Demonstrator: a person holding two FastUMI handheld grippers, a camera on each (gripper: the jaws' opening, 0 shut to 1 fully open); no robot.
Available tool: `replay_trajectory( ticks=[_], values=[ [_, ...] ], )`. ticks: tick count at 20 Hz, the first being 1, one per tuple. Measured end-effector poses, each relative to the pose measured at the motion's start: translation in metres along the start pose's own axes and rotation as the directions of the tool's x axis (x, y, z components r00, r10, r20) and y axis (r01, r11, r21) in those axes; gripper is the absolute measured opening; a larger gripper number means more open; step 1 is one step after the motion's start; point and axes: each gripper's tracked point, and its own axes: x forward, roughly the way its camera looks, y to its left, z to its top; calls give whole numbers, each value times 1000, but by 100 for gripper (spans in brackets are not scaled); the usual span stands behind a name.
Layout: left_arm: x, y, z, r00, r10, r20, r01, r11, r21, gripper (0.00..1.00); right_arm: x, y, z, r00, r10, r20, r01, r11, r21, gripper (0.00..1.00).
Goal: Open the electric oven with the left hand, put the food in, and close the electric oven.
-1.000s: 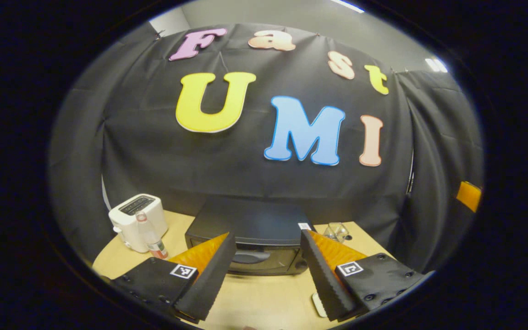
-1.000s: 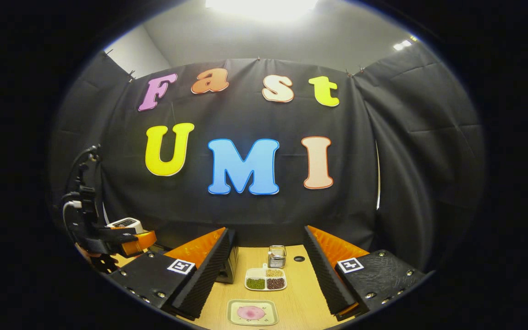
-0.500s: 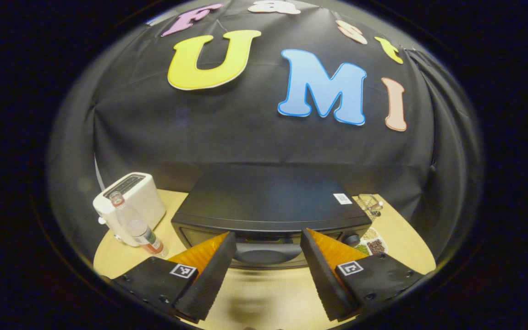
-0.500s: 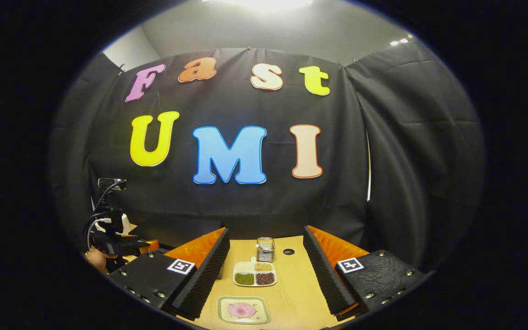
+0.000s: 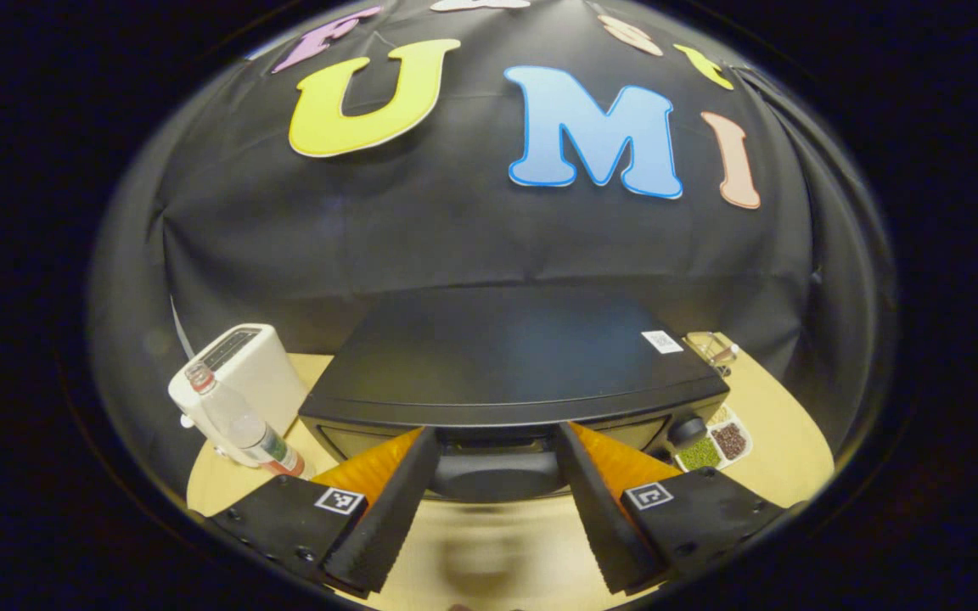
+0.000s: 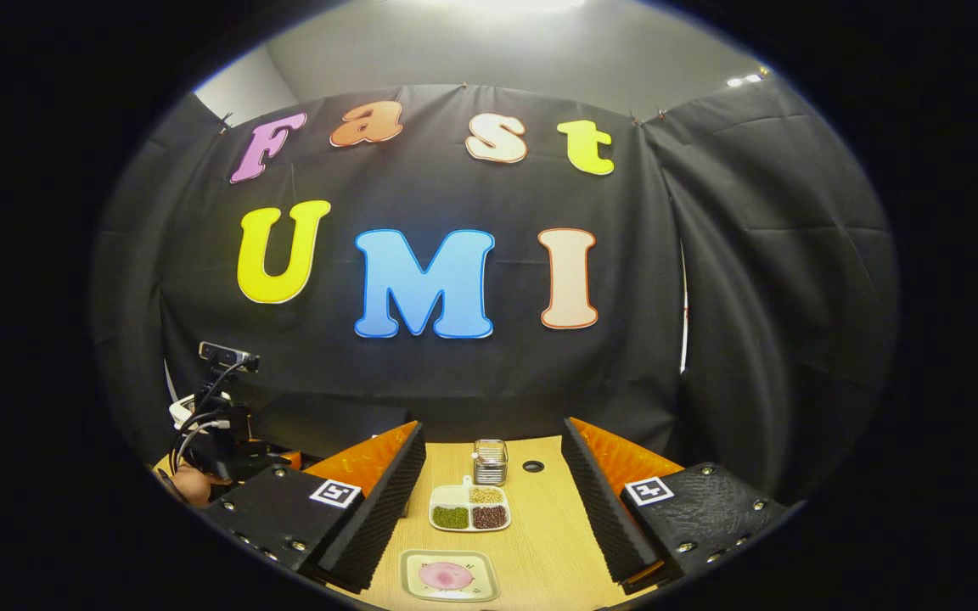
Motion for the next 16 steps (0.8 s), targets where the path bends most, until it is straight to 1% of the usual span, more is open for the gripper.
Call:
replay_trajectory(
  ticks=[1,2,3,6,7,8,9,10,11,12,13,14,15,16],
  values=[
    [-3,0,-2,1000,0,-5,0,1000,-12,100,0,2,0,1000,3,-1,-3,1000,3,98],
    [-6,0,-4,1000,-3,-4,3,1000,-19,100,-1,3,0,1000,6,1,-6,1000,6,97],
    [-10,-1,-7,1000,-6,-6,6,1000,-17,96,-1,5,2,1000,10,4,-10,1000,8,98],
    [-22,-2,-18,1000,-9,-11,9,1000,-7,96,-3,9,2,1000,25,6,-25,1000,8,98],
    [-26,-3,-21,1000,-9,-13,9,1000,-8,92,-4,11,3,1000,29,6,-29,1000,7,98],
    [-29,-4,-25,1000,-8,-13,8,1000,-9,100,-4,12,2,999,35,6,-35,999,7,97],
    [-33,-3,-29,1000,-7,-15,7,1000,-8,96,-5,14,4,999,39,7,-39,999,7,98],
    [-36,-4,-33,1000,-6,-16,6,1000,-10,100,-6,15,4,999,43,8,-44,999,6,98],
    [-39,-5,-37,1000,-6,-19,5,1000,-10,96,-8,15,5,999,46,9,-46,999,4,98],
    [-41,-5,-42,1000,-5,-22,5,1000,-9,96,-8,16,5,999,49,9,-49,999,2,98],
    [-44,-6,-45,1000,-5,-26,5,1000,-9,100,-10,17,6,999,52,9,-52,999,1,98],
    [-46,-7,-50,1000,-5,-31,5,1000,-10,96,-11,17,5,999,54,8,-54,999,0,98],
    [-48,-7,-54,999,-6,-34,5,1000,-10,100,-12,17,5,998,55,7,-55,998,-1,98],
    [-50,-8,-60,999,-7,-43,6,1000,-10,100,-12,16,4,998,56,4,-56,998,-1,98]
  ],
)
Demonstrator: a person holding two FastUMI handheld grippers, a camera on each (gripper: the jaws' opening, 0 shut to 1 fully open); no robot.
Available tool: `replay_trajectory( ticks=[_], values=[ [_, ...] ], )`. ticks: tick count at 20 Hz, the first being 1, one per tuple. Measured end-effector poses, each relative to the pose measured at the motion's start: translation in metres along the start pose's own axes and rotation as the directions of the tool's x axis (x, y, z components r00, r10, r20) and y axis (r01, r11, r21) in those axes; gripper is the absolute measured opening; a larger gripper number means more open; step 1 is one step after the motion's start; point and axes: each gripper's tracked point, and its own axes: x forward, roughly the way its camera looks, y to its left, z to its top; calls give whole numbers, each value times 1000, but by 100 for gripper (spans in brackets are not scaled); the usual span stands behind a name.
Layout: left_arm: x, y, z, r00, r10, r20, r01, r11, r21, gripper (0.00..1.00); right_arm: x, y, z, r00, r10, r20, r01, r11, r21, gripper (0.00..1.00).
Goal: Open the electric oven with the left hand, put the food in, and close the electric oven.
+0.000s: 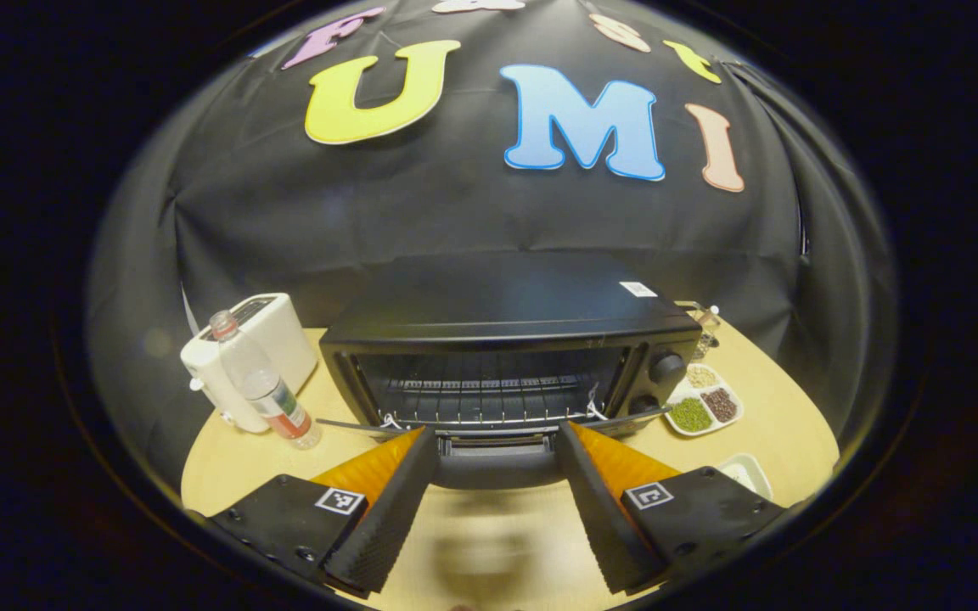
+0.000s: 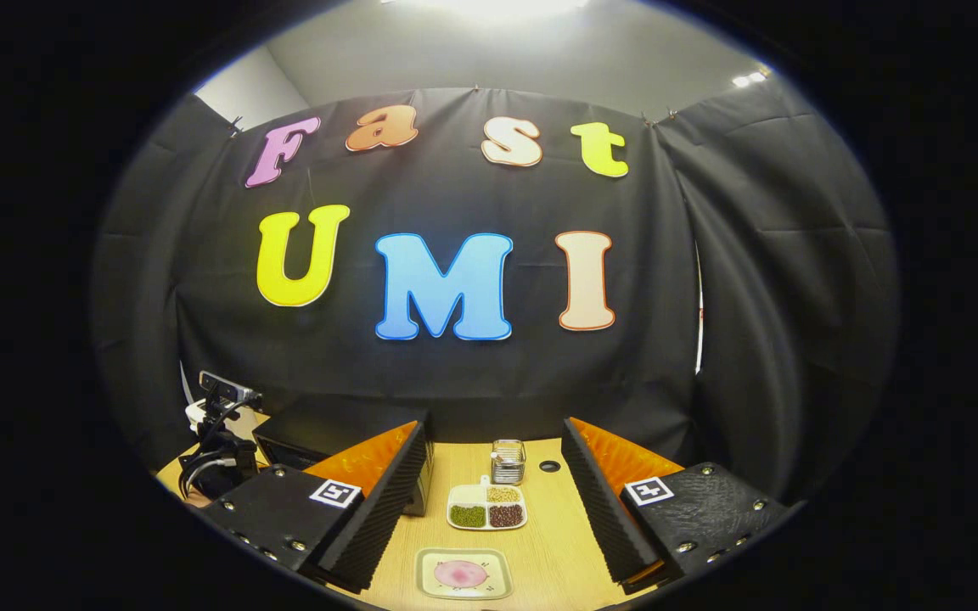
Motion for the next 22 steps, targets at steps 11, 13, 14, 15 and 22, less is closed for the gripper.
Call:
replay_trajectory(
  ticks=[11,13,14,15,22],
  values=[
    [-11,9,-87,988,3,-157,-12,998,-58,96,-12,2,-3,1000,8,-11,-8,1000,-11,98],
    [-12,7,-87,988,0,-155,-9,998,-62,96,-13,4,-8,1000,12,-25,-12,1000,-11,97],
    [-15,7,-82,990,-1,-143,-8,998,-63,100,-12,5,-12,999,16,-35,-17,1000,-10,98],
    [-21,5,-74,993,-5,-120,-2,998,-64,96,-12,5,-17,999,21,-50,-22,1000,-6,98],
    [-101,-12,43,982,-43,186,53,997,-50,95,4,3,-88,948,129,-290,-115,991,64,98]
  ],
)
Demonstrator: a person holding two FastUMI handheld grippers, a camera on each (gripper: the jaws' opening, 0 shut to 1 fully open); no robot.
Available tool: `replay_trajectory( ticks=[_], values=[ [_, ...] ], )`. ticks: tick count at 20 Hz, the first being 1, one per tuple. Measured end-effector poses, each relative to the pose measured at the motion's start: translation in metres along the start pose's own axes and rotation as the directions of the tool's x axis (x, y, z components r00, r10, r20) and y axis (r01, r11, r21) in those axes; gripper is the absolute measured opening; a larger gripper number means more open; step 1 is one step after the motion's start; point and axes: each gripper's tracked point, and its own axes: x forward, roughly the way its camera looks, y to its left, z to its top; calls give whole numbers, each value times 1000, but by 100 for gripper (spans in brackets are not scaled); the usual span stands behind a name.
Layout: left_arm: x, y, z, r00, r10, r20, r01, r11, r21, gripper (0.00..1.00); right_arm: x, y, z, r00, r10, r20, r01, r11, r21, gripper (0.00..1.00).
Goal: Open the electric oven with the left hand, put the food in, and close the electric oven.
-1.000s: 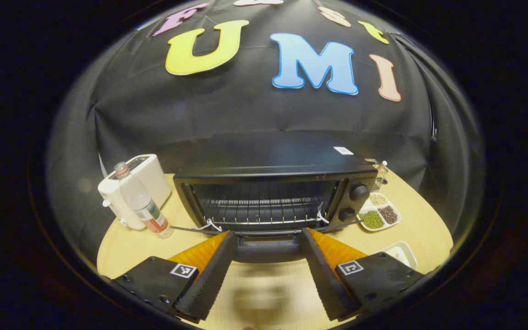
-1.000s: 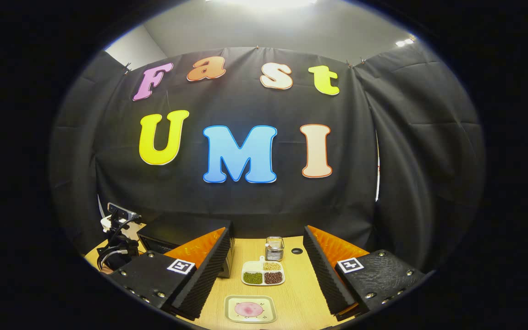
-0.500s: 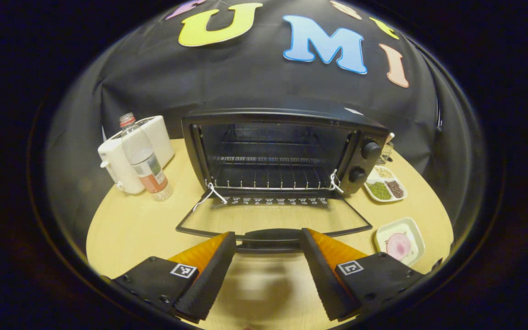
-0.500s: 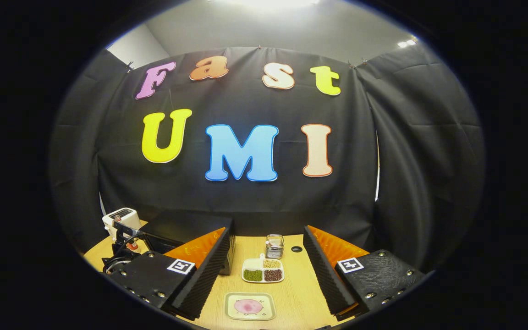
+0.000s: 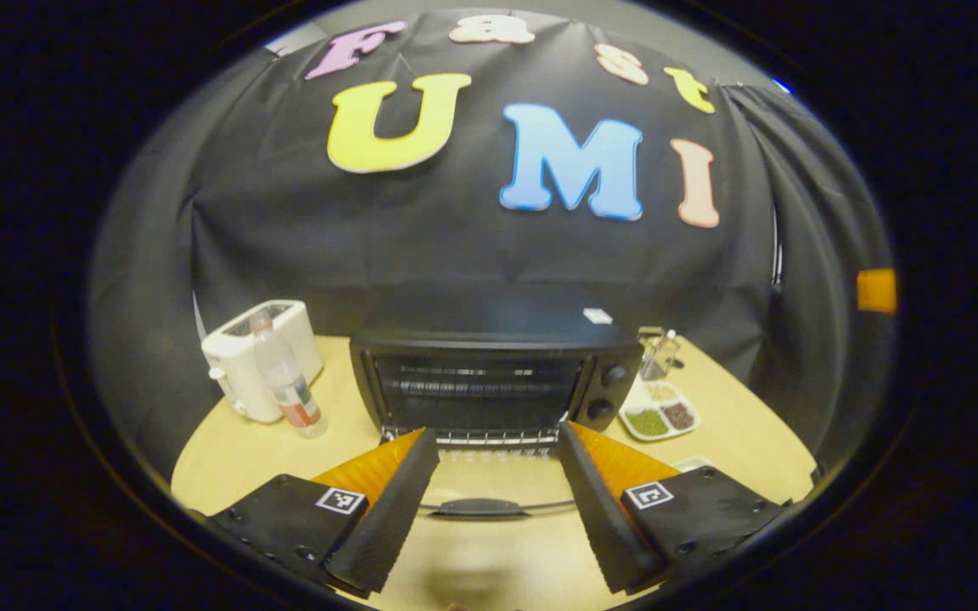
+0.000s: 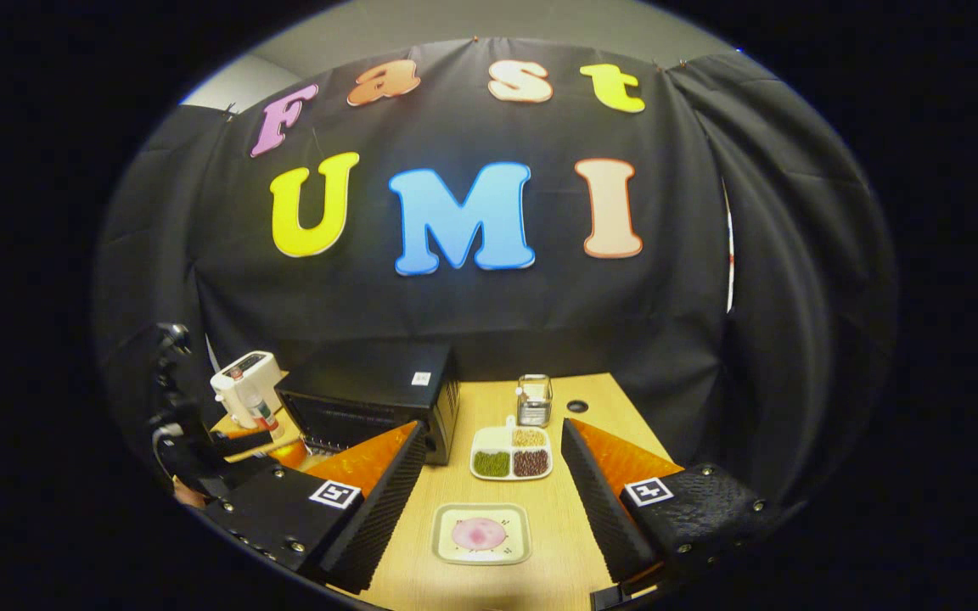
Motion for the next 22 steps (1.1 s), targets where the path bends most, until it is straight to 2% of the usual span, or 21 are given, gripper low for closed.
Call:
replay_trajectory(
  ticks=[1,2,3,5,9,11,12,14,15,18,22],
  values=[
    [-11,-3,23,998,-6,55,6,1000,0,100,7,-5,-14,998,11,-57,-11,1000,0,98],
    [-24,-4,46,994,-6,108,6,1000,2,91,11,-13,-28,994,6,-113,-7,1000,-5,98],
    [-36,-4,65,988,0,151,0,1000,5,99,16,-20,-40,987,5,-160,-7,1000,-9,98],
    [-62,-4,96,976,10,217,-11,1000,3,99,25,-31,-63,968,7,-251,-9,1000,-6,98],
    [-106,5,146,945,29,326,-25,1000,-17,100,41,-38,-114,906,56,-420,-21,996,88,98],
    [-126,11,165,930,39,366,-36,999,-17,94,50,-40,-137,876,85,-474,-24,991,134,98],
    [-131,14,165,926,45,374,-41,999,-19,91,56,-39,-145,862,103,-496,-24,987,162,98],
    [-142,23,162,926,66,372,-60,998,-29,95,69,-39,-163,835,130,-534,-21,979,205,100],
    [-147,28,160,926,75,369,-66,997,-36,91,74,-41,-172,823,133,-553,-13,976,216,100],
    [-157,43,150,928,111,356,-100,994,-48,99,97,-53,-199,784,106,-611,24,980,200,100],
    [-165,65,131,936,165,311,-143,985,-92,96,123,-62,-231,735,59,-675,47,989,138,100]
  ],
)
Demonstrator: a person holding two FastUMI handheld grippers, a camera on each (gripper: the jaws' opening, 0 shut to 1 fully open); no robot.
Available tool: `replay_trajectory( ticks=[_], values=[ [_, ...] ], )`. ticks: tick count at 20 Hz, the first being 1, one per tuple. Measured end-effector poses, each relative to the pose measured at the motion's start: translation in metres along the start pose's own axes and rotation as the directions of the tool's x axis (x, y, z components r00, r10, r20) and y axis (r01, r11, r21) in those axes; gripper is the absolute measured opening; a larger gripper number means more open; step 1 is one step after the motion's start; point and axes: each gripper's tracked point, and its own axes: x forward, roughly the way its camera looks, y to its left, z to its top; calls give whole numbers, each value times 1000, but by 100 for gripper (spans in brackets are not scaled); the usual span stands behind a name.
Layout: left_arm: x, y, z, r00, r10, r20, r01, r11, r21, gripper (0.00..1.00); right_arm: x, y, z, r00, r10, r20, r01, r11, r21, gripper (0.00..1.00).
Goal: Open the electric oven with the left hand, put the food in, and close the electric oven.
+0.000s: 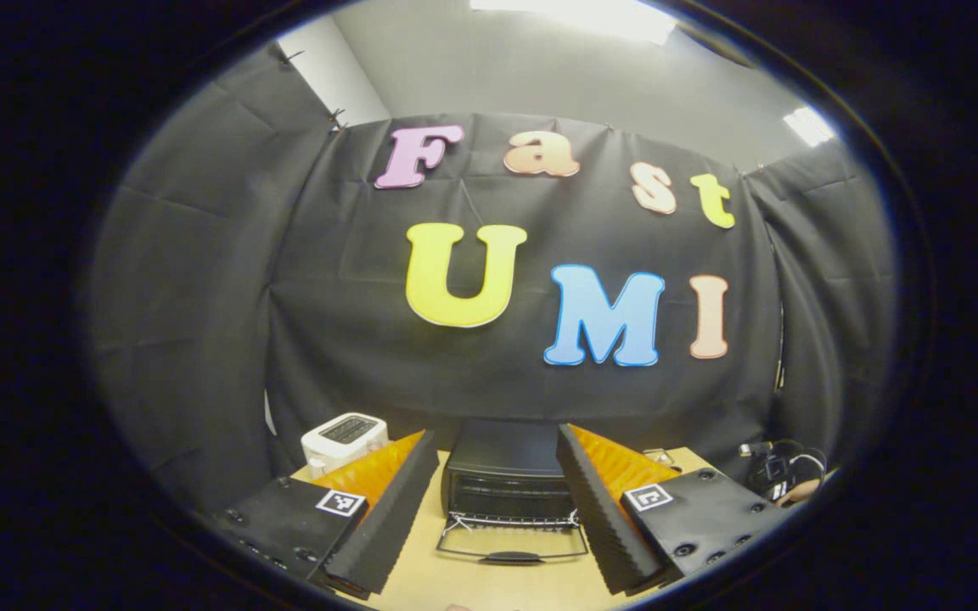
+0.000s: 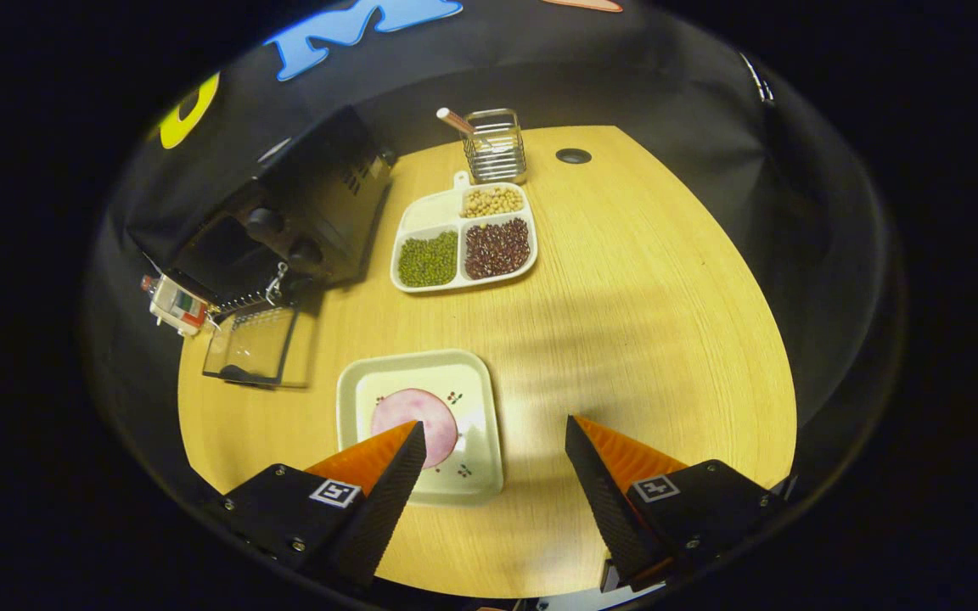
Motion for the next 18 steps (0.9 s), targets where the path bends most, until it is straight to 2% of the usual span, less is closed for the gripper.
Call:
replay_trajectory(
  ticks=[4,8,9,11,12,13,14,15,16,18],
  values=[
    [-11,24,0,999,53,-8,-53,999,-9,95,27,-3,-5,997,-51,-60,49,998,-43,100],
    [-16,33,-2,997,75,-16,-75,997,-7,99,41,-9,-12,987,-127,-94,115,985,-130,100],
    [-16,32,-2,997,76,-18,-76,997,-7,99,44,-6,-16,986,-122,-116,106,985,-138,100],
    [-17,33,-1,997,77,-19,-78,997,-5,99,49,-1,-16,987,-103,-123,91,991,-101,90],
    [-17,32,-2,997,77,-20,-77,997,-7,99,48,-1,-15,986,-100,-130,86,990,-112,75],
    [-16,29,-2,997,74,-21,-74,997,-14,99,43,-1,-13,986,-95,-136,78,988,-131,83],
    [-14,25,-4,997,68,-23,-68,997,-21,99,43,2,-11,988,-78,-132,57,986,-157,73],
    [-12,21,-5,998,64,-25,-65,998,-28,99,45,6,-11,989,-62,-132,41,987,-154,73],
    [-10,18,-6,998,59,-26,-60,998,-32,99,45,11,-13,989,-56,-139,36,989,-145,40],
    [-8,8,-5,999,47,-25,-48,998,-33,99,44,10,-17,980,-63,-188,34,988,-150,21]
  ],
)
